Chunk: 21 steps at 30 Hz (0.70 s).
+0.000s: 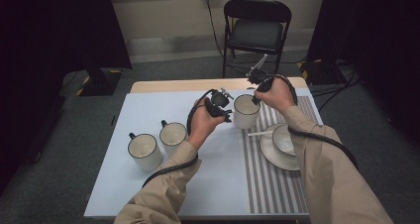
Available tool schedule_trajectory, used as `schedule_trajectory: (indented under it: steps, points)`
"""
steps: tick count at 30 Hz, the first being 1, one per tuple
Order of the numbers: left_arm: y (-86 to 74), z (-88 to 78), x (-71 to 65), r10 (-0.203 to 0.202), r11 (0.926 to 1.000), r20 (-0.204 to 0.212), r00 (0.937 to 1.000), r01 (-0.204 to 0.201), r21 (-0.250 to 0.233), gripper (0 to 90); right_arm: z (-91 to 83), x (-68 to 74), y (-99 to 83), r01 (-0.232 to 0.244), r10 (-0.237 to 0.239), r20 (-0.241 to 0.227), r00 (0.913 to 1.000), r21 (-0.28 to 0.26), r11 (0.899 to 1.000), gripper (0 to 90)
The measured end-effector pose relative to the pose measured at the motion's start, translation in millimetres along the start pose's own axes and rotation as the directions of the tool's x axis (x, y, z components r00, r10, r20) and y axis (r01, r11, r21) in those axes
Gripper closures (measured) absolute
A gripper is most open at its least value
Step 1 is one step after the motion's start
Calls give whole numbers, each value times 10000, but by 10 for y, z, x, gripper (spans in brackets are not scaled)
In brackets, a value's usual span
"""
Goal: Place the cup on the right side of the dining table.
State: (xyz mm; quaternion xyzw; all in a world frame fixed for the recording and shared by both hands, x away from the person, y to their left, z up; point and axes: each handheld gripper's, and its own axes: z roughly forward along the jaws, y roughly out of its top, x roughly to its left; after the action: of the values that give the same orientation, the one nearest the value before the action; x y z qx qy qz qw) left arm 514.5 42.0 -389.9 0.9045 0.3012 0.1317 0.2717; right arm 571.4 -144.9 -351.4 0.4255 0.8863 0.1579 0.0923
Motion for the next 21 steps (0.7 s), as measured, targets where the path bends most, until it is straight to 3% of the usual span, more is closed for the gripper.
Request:
schedule_trajectory:
  steps: [21]
  points:
    - [140,142,-35,140,9999,105,9998,-140,6,774,-17,-150,-86,-320,318,258,9992,54,9995,848]
